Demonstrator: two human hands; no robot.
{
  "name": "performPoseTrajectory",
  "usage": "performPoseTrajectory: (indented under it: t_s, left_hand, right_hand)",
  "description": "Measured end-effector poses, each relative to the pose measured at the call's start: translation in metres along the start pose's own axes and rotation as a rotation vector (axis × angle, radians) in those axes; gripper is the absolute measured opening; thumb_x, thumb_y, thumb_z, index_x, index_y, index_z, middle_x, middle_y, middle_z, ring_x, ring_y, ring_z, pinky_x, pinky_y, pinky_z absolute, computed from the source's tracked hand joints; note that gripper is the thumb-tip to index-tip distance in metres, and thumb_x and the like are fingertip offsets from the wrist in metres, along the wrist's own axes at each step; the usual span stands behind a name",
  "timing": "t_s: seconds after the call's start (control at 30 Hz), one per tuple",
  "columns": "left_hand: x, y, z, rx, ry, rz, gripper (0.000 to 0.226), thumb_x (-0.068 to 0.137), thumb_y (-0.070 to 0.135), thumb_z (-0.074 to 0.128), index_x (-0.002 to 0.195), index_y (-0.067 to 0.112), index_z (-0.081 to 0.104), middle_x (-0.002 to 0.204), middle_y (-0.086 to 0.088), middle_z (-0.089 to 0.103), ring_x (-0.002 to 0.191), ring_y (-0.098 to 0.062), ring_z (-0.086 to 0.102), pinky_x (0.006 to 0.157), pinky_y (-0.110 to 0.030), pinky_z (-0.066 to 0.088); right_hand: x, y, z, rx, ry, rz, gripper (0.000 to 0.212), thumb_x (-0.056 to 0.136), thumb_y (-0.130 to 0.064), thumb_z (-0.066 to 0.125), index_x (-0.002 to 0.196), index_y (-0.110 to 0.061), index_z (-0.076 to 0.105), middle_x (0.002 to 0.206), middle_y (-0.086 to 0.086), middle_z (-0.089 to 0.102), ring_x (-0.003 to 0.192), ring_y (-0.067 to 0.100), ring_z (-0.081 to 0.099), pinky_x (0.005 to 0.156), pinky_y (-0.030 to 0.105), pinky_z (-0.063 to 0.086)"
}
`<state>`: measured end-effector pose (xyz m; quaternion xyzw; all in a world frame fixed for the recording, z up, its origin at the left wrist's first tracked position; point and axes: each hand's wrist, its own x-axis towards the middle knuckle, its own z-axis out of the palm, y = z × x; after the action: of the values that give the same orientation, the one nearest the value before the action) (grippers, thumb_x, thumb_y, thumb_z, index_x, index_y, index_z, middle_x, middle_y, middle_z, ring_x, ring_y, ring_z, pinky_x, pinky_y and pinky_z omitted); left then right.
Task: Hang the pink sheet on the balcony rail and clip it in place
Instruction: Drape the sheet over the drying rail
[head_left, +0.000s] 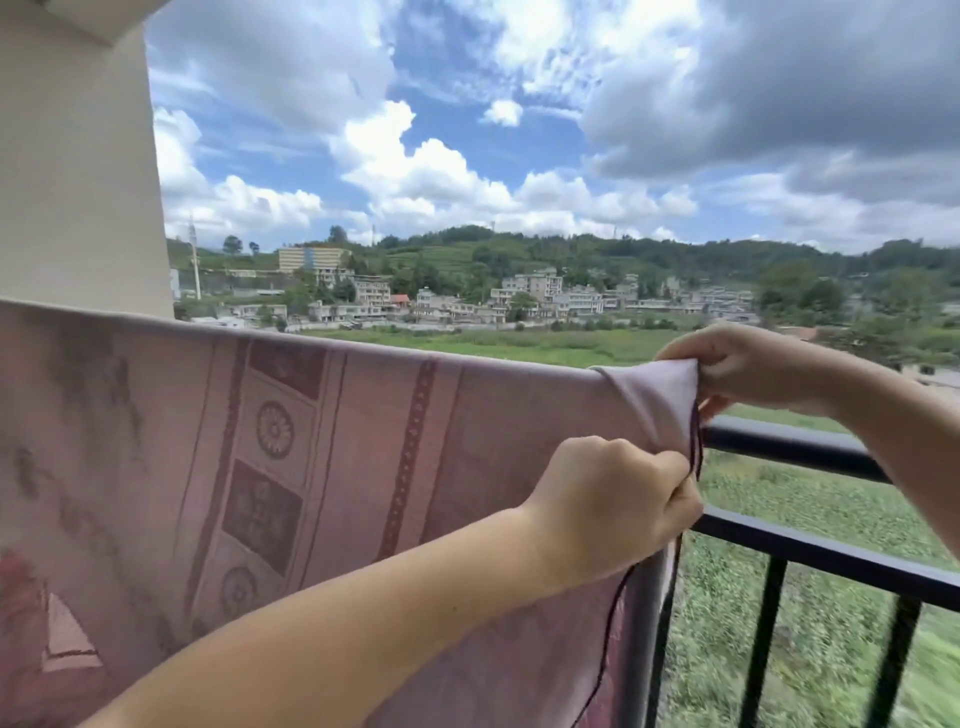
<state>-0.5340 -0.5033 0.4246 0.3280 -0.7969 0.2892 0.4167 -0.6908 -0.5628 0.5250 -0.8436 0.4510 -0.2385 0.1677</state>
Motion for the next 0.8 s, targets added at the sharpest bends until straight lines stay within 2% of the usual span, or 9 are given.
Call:
performPoseTrajectory:
  t_s: [0.1, 0.2, 0.27, 0.37, 0.43, 0.5, 0.6, 0.7, 0.8]
  left_hand:
    - [0.012, 0.002, -0.011, -0.045, 0.083, 0.031, 0.033, 0.081, 0.020, 0.046, 0.049, 0.017, 0.038, 0.033, 0.001, 0.034, 0.032, -0.020, 0.025, 0.041, -0.015, 0.021]
    - [0.018, -0.009, -0.022, -0.140, 0.098, -0.025, 0.032, 0.084, 0.021, 0.047, 0.057, 0.022, 0.030, 0.044, 0.008, 0.028, 0.039, -0.016, 0.026, 0.043, -0.018, 0.027]
    - [0.015, -0.016, -0.023, -0.161, -0.022, -0.118, 0.034, 0.085, 0.022, 0.048, 0.057, 0.018, 0.030, 0.044, 0.006, 0.028, 0.043, -0.022, 0.030, 0.047, -0.025, 0.031]
    - [-0.001, -0.016, -0.016, -0.185, -0.182, -0.209, 0.033, 0.087, 0.023, 0.053, 0.062, 0.016, 0.033, 0.049, 0.003, 0.036, 0.054, -0.028, 0.039, 0.056, -0.034, 0.039]
    - [-0.009, -0.011, -0.012, -0.241, -0.215, -0.240, 0.033, 0.086, 0.020, 0.052, 0.060, 0.018, 0.032, 0.051, 0.005, 0.039, 0.056, -0.026, 0.043, 0.059, -0.035, 0.039]
    - [-0.016, -0.007, -0.011, -0.307, -0.252, -0.262, 0.038, 0.085, 0.014, 0.051, 0.057, 0.022, 0.027, 0.050, 0.008, 0.040, 0.054, -0.020, 0.049, 0.059, -0.034, 0.041]
    - [-0.022, -0.008, -0.014, -0.478, -0.357, -0.317, 0.038, 0.086, 0.006, 0.048, 0.058, 0.019, 0.026, 0.051, 0.005, 0.044, 0.050, -0.007, 0.064, 0.050, -0.024, 0.047]
    - [-0.026, -0.003, -0.021, -0.596, -0.482, -0.352, 0.035, 0.084, 0.001, 0.046, 0.059, 0.017, 0.029, 0.051, -0.002, 0.051, 0.046, -0.009, 0.064, 0.049, -0.028, 0.052]
    - [-0.038, 0.006, -0.024, -0.679, -0.569, -0.399, 0.030, 0.083, -0.001, 0.046, 0.061, 0.014, 0.032, 0.051, -0.009, 0.056, 0.043, -0.011, 0.061, 0.051, -0.034, 0.054]
  right_hand:
    - [-0.006, 0.000, 0.002, 0.156, 0.079, -0.041, 0.029, 0.091, 0.008, 0.041, 0.084, -0.008, 0.065, 0.072, 0.005, 0.066, 0.054, 0.004, 0.066, 0.055, 0.019, 0.058]
    - [-0.008, 0.002, 0.013, 0.067, 0.045, -0.028, 0.032, 0.089, 0.005, 0.047, 0.073, -0.017, 0.063, 0.071, 0.002, 0.063, 0.059, 0.007, 0.063, 0.054, 0.017, 0.056]
    - [-0.010, 0.007, 0.025, -0.022, 0.023, -0.007, 0.031, 0.088, 0.002, 0.051, 0.066, -0.018, 0.060, 0.071, 0.001, 0.063, 0.062, 0.008, 0.062, 0.053, 0.018, 0.057]
    - [-0.014, 0.016, 0.040, -0.015, 0.055, 0.054, 0.027, 0.089, 0.001, 0.049, 0.069, -0.014, 0.059, 0.075, 0.004, 0.064, 0.064, 0.008, 0.067, 0.055, 0.017, 0.057]
    - [-0.016, 0.018, 0.052, -0.010, 0.069, 0.045, 0.021, 0.091, -0.002, 0.048, 0.079, -0.013, 0.062, 0.083, 0.005, 0.066, 0.078, 0.016, 0.069, 0.061, 0.025, 0.060]
    - [-0.021, 0.018, 0.064, -0.018, 0.087, 0.014, 0.017, 0.090, -0.003, 0.049, 0.089, -0.012, 0.063, 0.087, 0.004, 0.065, 0.079, 0.016, 0.066, 0.066, 0.031, 0.061]
    - [-0.027, 0.028, 0.077, -0.006, 0.066, 0.049, 0.022, 0.089, -0.002, 0.050, 0.084, -0.020, 0.063, 0.087, 0.003, 0.065, 0.079, 0.016, 0.065, 0.067, 0.031, 0.061]
    - [-0.031, 0.043, 0.095, -0.042, -0.048, 0.129, 0.020, 0.091, -0.007, 0.050, 0.098, -0.021, 0.062, 0.100, 0.007, 0.064, 0.088, 0.023, 0.064, 0.078, 0.041, 0.057]
    - [-0.032, 0.053, 0.107, -0.012, -0.042, 0.232, 0.022, 0.094, -0.010, 0.042, 0.105, -0.014, 0.061, 0.097, 0.007, 0.065, 0.084, 0.023, 0.066, 0.073, 0.040, 0.058]
